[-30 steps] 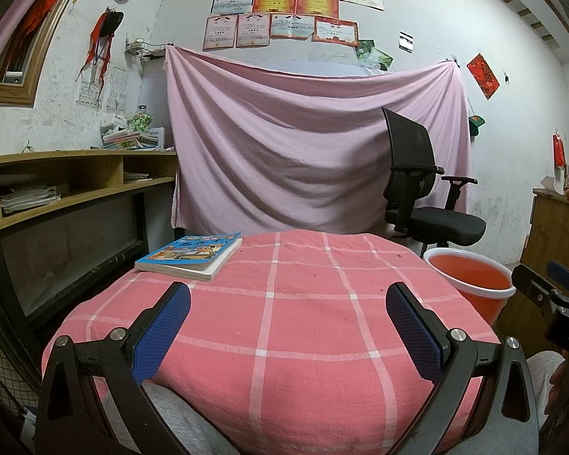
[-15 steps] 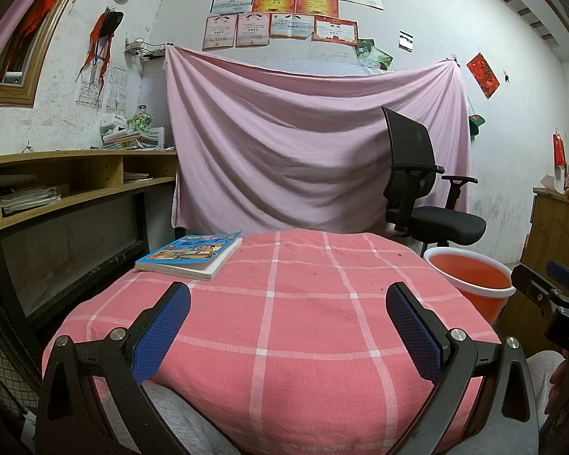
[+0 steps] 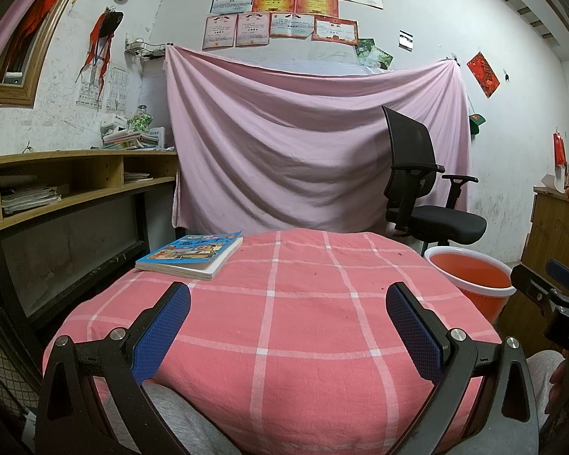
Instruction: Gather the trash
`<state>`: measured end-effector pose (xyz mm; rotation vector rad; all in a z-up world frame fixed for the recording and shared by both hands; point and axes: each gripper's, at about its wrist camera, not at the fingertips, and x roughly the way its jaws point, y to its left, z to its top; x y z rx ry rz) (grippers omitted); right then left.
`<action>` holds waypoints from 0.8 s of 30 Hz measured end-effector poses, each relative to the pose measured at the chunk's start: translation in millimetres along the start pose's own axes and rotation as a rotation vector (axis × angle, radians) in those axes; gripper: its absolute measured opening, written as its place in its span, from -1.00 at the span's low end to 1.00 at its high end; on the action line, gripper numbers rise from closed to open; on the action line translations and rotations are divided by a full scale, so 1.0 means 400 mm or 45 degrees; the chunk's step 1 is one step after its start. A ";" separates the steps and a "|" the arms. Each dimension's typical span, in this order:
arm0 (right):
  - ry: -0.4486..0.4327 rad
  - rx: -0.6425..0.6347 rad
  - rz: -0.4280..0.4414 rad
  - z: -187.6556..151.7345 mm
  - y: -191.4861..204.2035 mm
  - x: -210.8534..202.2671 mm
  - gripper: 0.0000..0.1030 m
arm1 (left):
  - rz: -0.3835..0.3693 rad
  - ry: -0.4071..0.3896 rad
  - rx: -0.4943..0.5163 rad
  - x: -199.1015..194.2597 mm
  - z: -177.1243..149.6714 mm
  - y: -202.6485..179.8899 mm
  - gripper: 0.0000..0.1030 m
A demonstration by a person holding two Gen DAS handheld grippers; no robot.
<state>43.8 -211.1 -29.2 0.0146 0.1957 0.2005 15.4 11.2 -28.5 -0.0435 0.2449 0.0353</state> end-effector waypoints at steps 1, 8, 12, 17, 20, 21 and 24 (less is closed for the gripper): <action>0.000 0.000 0.000 0.000 0.000 0.000 1.00 | 0.000 0.000 0.001 0.000 0.000 0.000 0.96; -0.001 0.001 0.000 0.001 0.000 0.000 1.00 | 0.000 -0.001 0.004 -0.001 -0.001 0.002 0.96; 0.001 0.000 0.001 0.002 0.000 0.000 1.00 | 0.000 0.000 0.003 -0.002 -0.001 0.003 0.96; 0.002 0.000 0.000 0.002 0.000 -0.002 1.00 | 0.000 -0.001 0.004 -0.002 -0.001 0.003 0.96; 0.003 0.001 0.000 0.003 0.000 -0.001 1.00 | 0.000 0.000 0.004 -0.001 0.000 0.003 0.96; 0.002 0.001 0.000 0.003 0.001 -0.001 1.00 | -0.001 0.000 0.004 -0.002 -0.001 0.004 0.96; 0.002 0.001 0.000 0.003 0.001 -0.001 1.00 | -0.001 0.000 0.004 -0.002 -0.001 0.004 0.96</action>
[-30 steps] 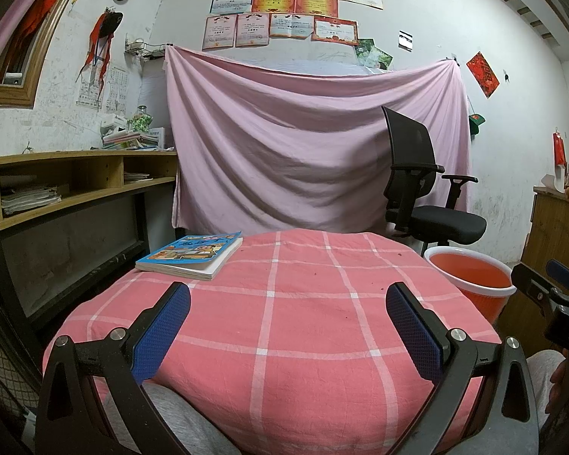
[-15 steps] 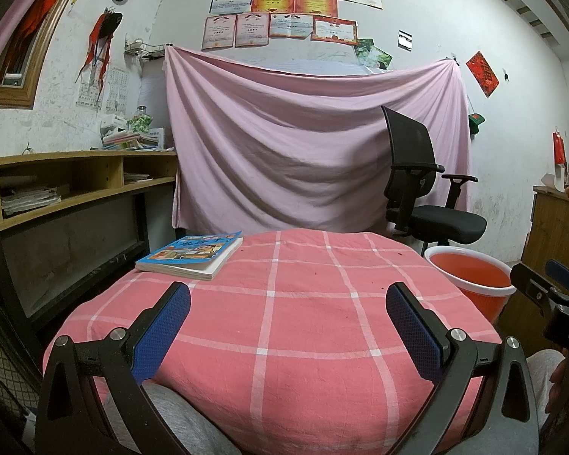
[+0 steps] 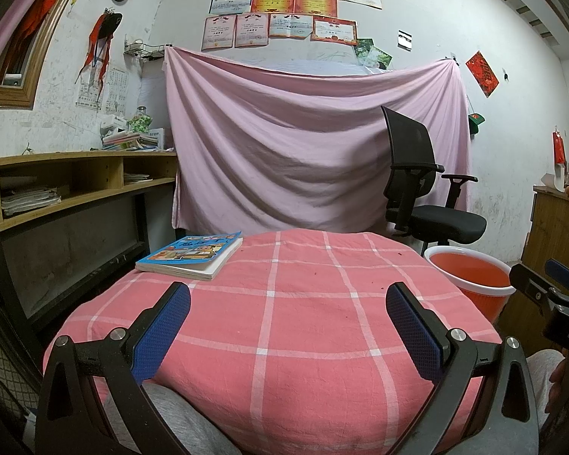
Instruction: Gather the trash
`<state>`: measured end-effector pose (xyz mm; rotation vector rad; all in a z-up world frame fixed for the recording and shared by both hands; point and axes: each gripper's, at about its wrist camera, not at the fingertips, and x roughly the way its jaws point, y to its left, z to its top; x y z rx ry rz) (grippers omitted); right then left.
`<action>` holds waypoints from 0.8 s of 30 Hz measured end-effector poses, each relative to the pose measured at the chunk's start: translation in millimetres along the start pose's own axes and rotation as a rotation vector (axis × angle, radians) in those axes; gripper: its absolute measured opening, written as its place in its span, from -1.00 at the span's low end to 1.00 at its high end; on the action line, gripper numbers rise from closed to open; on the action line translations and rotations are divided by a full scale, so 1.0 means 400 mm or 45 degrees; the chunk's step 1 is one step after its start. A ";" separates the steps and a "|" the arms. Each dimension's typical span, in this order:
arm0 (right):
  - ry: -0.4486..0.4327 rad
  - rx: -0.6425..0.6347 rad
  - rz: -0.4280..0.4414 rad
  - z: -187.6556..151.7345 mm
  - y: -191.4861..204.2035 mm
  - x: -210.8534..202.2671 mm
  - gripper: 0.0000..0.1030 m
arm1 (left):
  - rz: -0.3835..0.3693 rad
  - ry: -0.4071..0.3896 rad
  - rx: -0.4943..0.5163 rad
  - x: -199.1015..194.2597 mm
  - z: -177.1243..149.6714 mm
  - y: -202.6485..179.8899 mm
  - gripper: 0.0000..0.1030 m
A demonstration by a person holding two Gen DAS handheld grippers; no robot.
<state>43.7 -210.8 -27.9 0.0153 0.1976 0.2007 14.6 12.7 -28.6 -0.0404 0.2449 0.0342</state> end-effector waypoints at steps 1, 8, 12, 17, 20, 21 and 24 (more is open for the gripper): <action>0.000 0.000 0.000 0.000 0.000 0.000 1.00 | 0.000 0.000 0.000 0.000 0.000 0.000 0.96; 0.001 0.001 0.000 0.001 0.001 0.000 1.00 | 0.000 0.000 0.001 0.000 0.001 0.000 0.96; 0.001 0.001 0.000 0.002 0.001 0.000 1.00 | 0.000 0.001 0.002 0.000 0.000 0.000 0.96; 0.001 0.001 0.000 0.001 0.003 -0.002 1.00 | -0.004 0.000 0.001 0.000 0.000 0.000 0.96; 0.002 0.001 0.000 0.002 0.002 -0.001 1.00 | -0.016 0.001 0.003 -0.002 0.002 -0.002 0.96; 0.002 0.001 0.000 0.002 0.002 -0.002 1.00 | -0.019 0.000 0.006 -0.003 0.001 -0.002 0.96; 0.003 0.001 0.000 0.003 0.003 -0.002 1.00 | -0.021 0.002 0.015 -0.005 0.001 -0.002 0.96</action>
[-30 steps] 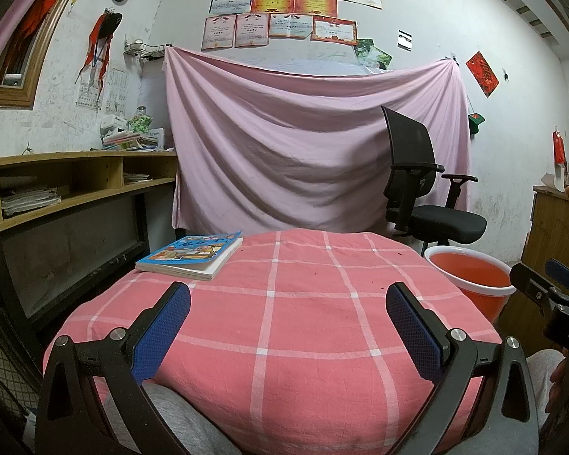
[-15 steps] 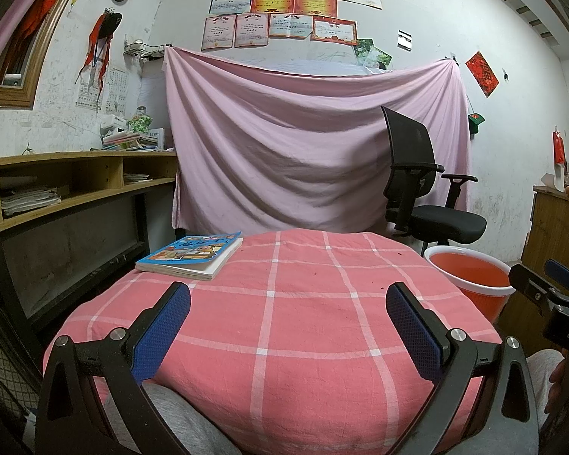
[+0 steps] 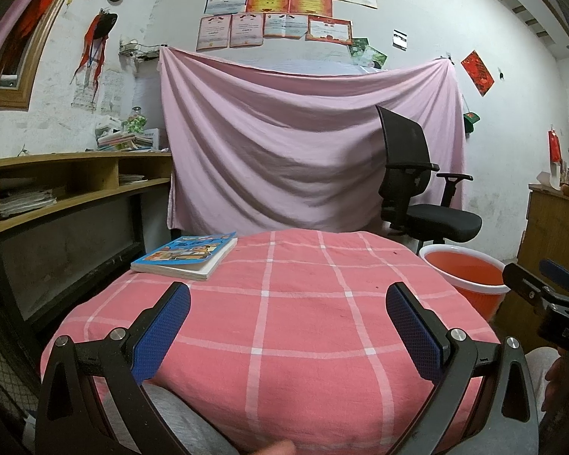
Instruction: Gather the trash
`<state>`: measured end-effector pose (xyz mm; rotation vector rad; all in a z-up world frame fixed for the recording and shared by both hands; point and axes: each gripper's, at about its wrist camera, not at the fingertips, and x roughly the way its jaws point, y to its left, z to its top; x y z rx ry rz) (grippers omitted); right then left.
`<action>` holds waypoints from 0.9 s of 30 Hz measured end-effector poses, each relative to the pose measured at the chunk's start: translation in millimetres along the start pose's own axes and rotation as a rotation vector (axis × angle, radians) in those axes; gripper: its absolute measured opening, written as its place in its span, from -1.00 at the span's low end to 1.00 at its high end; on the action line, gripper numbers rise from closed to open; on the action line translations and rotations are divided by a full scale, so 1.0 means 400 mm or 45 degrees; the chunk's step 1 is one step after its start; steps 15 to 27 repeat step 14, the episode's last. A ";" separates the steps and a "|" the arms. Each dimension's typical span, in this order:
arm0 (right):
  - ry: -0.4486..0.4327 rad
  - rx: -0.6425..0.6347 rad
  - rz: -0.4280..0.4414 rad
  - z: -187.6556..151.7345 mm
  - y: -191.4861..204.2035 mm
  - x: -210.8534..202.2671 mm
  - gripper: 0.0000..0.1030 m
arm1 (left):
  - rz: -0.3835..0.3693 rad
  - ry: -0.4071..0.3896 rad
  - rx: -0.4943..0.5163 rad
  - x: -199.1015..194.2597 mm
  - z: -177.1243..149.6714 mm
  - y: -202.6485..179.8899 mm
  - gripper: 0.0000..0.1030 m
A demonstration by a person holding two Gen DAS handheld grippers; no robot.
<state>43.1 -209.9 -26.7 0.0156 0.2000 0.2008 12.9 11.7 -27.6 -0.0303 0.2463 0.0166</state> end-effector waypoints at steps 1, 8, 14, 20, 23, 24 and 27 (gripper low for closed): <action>0.001 -0.001 0.000 0.000 0.001 -0.001 1.00 | 0.006 0.002 0.004 0.001 0.000 0.000 0.96; 0.011 -0.005 -0.001 -0.016 0.016 -0.009 1.00 | 0.044 0.005 0.022 0.008 0.001 -0.003 0.96; 0.021 -0.008 0.008 -0.011 0.020 -0.001 1.00 | 0.036 0.021 0.007 0.014 0.004 0.006 0.96; 0.021 -0.008 0.008 -0.011 0.020 -0.001 1.00 | 0.036 0.021 0.007 0.014 0.004 0.006 0.96; 0.021 -0.008 0.008 -0.011 0.020 -0.001 1.00 | 0.036 0.021 0.007 0.014 0.004 0.006 0.96; 0.021 -0.008 0.008 -0.011 0.020 -0.001 1.00 | 0.036 0.021 0.007 0.014 0.004 0.006 0.96; 0.021 -0.008 0.008 -0.011 0.020 -0.001 1.00 | 0.036 0.021 0.007 0.014 0.004 0.006 0.96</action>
